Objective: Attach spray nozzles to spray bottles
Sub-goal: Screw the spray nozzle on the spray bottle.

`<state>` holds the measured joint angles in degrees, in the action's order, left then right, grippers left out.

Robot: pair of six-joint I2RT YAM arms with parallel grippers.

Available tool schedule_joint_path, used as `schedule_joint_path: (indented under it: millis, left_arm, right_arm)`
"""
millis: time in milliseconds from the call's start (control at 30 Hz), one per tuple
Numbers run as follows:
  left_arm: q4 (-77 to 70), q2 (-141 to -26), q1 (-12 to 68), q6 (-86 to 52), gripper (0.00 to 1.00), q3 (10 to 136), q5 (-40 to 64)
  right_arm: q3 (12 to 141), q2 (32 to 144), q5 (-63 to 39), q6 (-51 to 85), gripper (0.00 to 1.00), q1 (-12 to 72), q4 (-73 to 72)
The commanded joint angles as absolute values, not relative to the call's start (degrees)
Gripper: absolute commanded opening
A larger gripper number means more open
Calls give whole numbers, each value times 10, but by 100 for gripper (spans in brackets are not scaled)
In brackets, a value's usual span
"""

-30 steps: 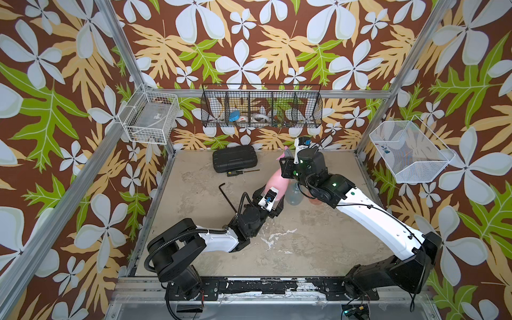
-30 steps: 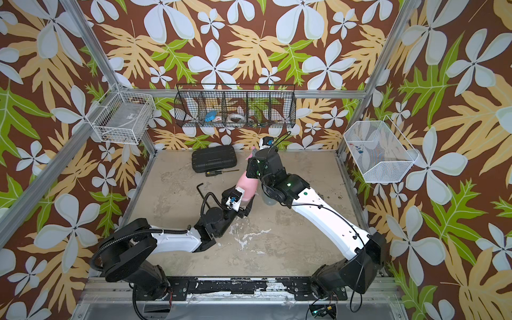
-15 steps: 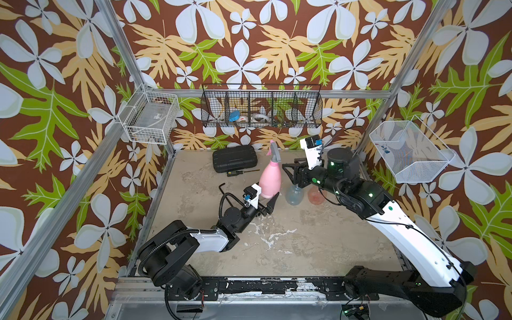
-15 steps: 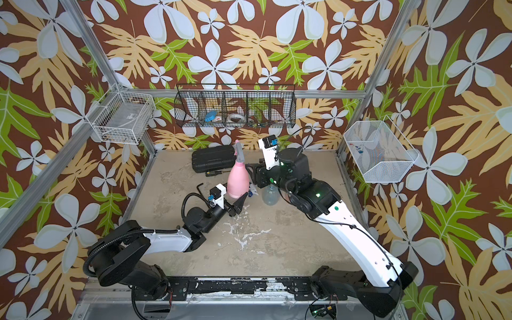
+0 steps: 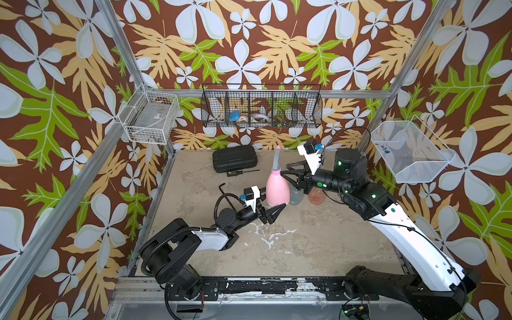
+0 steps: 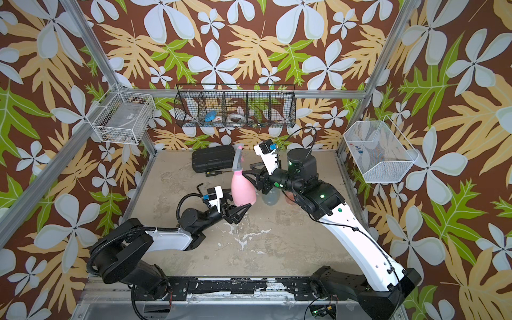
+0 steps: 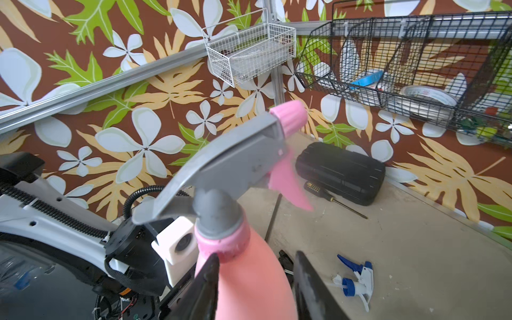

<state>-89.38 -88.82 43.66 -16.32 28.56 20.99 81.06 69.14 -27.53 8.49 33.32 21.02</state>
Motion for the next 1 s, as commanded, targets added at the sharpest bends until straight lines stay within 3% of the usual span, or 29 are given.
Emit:
schedule_joint_path:
  millis: [0,233,433,533,700,967]
  left_arm:
    - [-923,-888,438,-169,61,293,261]
    - [-888,-890,438,-157,60,305,271]
    - [-843,-889,438,-140,59,315,282]
    - [-813,-882,438,-121,59,319,278]
    - [-786,-867,438,-94,59,318,252]
    - [-762,-848,438,-46,59,315,121]
  right_arm:
    - [819,696,-304,76,47,334,196]
    - [840,711,-332,64,55,334,222]
    - [860,728,-326,57,54,334,239]
    - [866,738,-325,59,45,334,247]
    - [855,737,-314,68,19,334,238]
    - [842,744,-292,100,0,334,223]
